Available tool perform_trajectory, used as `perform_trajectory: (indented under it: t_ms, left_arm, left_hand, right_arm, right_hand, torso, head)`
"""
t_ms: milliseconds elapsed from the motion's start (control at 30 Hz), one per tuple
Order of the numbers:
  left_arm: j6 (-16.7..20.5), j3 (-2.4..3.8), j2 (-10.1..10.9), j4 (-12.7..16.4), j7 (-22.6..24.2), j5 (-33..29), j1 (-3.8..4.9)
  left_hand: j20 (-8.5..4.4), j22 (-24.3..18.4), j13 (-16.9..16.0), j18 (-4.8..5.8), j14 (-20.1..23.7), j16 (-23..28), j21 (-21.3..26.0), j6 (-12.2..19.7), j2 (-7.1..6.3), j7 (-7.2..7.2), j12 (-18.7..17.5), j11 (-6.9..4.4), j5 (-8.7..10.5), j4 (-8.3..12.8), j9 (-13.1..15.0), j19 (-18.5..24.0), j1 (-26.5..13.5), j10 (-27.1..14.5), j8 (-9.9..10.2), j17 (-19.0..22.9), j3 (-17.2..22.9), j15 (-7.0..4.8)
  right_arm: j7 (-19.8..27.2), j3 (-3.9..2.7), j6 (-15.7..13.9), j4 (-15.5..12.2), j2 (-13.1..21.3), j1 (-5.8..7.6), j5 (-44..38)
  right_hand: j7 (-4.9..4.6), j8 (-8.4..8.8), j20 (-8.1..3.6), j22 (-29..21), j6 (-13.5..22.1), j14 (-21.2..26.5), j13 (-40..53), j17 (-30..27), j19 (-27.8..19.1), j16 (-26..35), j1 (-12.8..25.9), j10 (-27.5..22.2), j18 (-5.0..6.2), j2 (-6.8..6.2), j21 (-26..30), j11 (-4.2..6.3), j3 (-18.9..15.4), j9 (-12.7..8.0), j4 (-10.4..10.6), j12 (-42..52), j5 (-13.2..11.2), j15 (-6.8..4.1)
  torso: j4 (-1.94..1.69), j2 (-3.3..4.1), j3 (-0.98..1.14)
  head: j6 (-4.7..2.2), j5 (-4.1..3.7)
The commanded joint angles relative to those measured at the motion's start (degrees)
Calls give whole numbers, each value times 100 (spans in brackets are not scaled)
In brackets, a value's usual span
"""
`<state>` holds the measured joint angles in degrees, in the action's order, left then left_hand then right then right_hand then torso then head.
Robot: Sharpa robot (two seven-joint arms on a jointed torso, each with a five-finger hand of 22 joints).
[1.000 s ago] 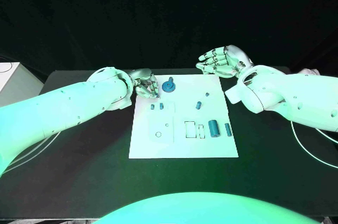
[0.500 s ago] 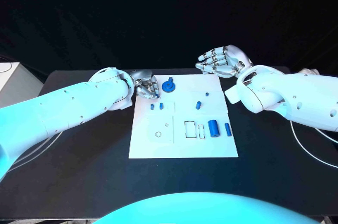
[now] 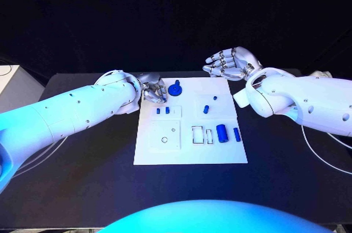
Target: Assemble the parts on the task board
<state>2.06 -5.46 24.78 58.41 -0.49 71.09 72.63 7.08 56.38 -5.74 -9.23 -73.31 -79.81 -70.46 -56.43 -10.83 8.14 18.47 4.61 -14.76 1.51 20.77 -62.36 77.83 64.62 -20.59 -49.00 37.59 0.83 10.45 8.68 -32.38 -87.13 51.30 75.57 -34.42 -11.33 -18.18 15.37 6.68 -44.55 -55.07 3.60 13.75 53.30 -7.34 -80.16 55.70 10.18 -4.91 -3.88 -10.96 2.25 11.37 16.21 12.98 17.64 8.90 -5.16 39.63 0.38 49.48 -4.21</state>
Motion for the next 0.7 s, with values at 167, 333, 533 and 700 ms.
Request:
perform_trajectory:
  t_ms: [167, 333, 533, 700]
  left_arm:
    - [-158, -8, -54, -54, -43, 50, -12]
    - [-208, -14, -85, -104, -78, 72, -13]
    - [-263, -27, -118, -162, -83, 81, -19]
    - [-333, -40, -134, -190, -41, 53, -25]
  left_hand:
    - [-11, -19, -8, 103, 1, 7, 40, -30, 33, 8, -31, 1, -7, -7, 9, 13, -12, 45, 7, 14, -52, -8]
    - [-11, -28, -9, 102, 6, 10, 47, -27, 37, 8, -39, 1, -7, -8, 10, 21, -13, 44, 11, 23, -55, -7]
    - [-11, -24, -10, 103, 12, 13, 46, -26, 42, 7, -45, 0, -8, -6, 11, 18, -8, 44, 14, 33, -53, -8]
    - [-11, -30, -12, 102, 11, 13, 51, -24, 49, 7, -53, 0, -9, -2, 13, 23, -1, 44, 19, 26, -51, -8]
  right_arm:
    - [37, -3, 70, -8, -3, -1, -23]
    - [36, -3, 72, -7, -4, -1, -24]
    - [35, -3, 74, -5, -6, -1, -24]
    - [35, -3, 75, -2, -8, -1, -24]
  right_hand:
    - [-320, 27, 5, -5, -39, -38, 2, -5, -45, 18, -9, 44, 34, -6, 10, -11, 36, -5, 12, -18, 23, 18]
    - [-320, 33, 6, -20, -45, -44, 2, -23, -47, 28, -6, 53, 34, -10, 7, -10, 47, -10, 13, -33, 21, 18]
    - [-320, 33, 6, -20, -45, -44, 2, -23, -47, 28, -6, 53, 34, -10, 7, -10, 47, -10, 13, -33, 21, 18]
    - [-320, 33, 6, -20, -45, -44, 2, -23, -47, 28, -6, 53, 34, -10, 7, -10, 47, -10, 13, -33, 21, 18]
  torso:
    - [-1, 1, -2]
    - [-1, 0, -2]
    - [-2, 0, -3]
    - [-6, -3, -4]
  head:
    - [-2, -11]
    - [-2, -12]
    - [3, -18]
    - [14, -25]
